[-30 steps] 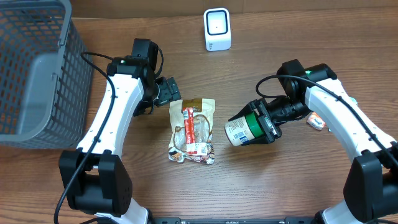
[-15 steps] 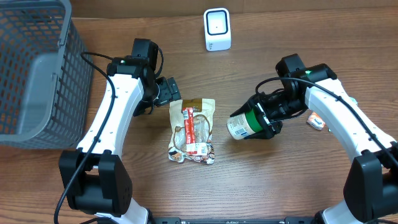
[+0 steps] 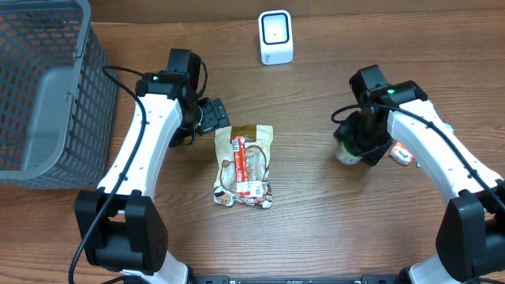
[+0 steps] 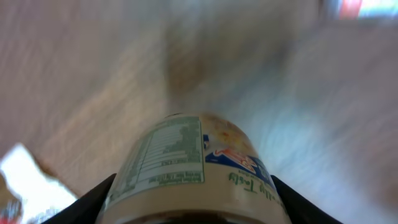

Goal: Scan the item barcode
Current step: 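Turn the jar upright and raise it toward the white scanner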

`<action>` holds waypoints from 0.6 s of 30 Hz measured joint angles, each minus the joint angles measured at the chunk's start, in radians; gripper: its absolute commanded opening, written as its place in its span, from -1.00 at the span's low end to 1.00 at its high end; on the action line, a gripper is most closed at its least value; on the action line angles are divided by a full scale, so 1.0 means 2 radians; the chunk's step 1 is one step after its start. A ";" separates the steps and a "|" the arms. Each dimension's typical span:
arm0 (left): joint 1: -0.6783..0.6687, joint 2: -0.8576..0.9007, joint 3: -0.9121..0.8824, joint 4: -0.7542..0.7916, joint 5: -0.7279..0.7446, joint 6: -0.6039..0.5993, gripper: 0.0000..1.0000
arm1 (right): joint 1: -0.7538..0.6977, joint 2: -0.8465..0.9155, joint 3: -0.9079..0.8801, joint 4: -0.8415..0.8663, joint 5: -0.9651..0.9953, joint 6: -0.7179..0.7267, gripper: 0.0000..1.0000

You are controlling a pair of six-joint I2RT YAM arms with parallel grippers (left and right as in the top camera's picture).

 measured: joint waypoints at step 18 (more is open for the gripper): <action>0.000 0.000 0.000 0.000 0.000 0.000 1.00 | 0.000 0.000 0.039 0.076 0.062 -0.179 -0.93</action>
